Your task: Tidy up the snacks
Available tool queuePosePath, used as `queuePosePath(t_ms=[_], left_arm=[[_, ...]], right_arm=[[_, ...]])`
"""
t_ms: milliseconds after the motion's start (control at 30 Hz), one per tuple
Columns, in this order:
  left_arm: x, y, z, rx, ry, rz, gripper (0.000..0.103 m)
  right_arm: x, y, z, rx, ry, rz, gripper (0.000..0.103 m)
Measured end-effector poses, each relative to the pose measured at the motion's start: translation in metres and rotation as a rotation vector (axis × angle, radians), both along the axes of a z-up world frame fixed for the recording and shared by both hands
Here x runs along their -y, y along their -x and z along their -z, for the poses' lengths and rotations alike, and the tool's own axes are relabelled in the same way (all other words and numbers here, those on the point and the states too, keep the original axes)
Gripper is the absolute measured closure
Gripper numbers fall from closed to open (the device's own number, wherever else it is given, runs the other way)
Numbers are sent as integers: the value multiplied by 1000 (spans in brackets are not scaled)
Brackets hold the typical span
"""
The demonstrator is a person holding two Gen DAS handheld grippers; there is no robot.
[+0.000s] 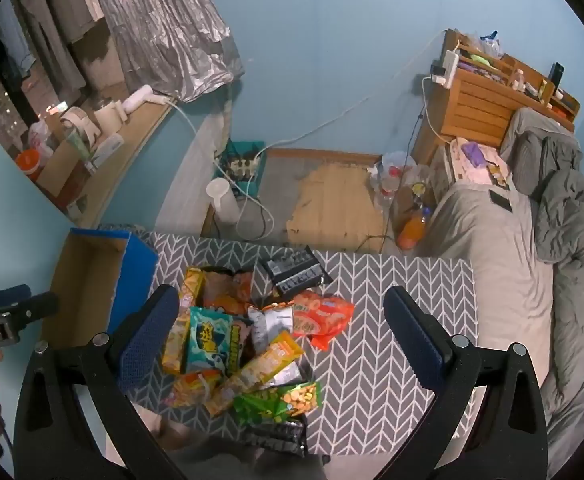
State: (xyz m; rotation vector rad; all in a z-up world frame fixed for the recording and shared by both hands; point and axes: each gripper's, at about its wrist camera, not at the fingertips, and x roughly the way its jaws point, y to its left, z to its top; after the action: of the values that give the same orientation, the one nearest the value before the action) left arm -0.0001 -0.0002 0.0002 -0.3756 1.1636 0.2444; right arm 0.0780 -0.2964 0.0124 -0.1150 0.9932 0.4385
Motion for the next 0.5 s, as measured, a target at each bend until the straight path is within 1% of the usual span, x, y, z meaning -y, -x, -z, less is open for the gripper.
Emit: queuePosePath(t_ms=[100,133,200,233,267,300,400,500], left_arm=[[4,-11,-1,-23,-8,24,15],[3,-7,-4,-7,-6,24,15],[-2,-12,-5,-22,-8,26,15],[5,-11,-5,-15,-30,26,15],[6,-7,-3,-6,-33,26,15],[8,-4,-2,4,-31,25,15],[6,-2,-2,16,-20,26,15],[7,-2,-2,16,-17,29,15]], right_arm=[[1,1,0,-1,-9,-1,2],[2,1,0,-3,-9,0,2],[3,3,-1,-6,-14,-1,2],[4,4,-1,-6,-16,-1,2],[4,5,-2,-5,-17,-2,2],[3,5,7,-17,-13,-1,2],[4,6,9,-22,-13,-2,2],[2,0,1,-33,-12,3,2]])
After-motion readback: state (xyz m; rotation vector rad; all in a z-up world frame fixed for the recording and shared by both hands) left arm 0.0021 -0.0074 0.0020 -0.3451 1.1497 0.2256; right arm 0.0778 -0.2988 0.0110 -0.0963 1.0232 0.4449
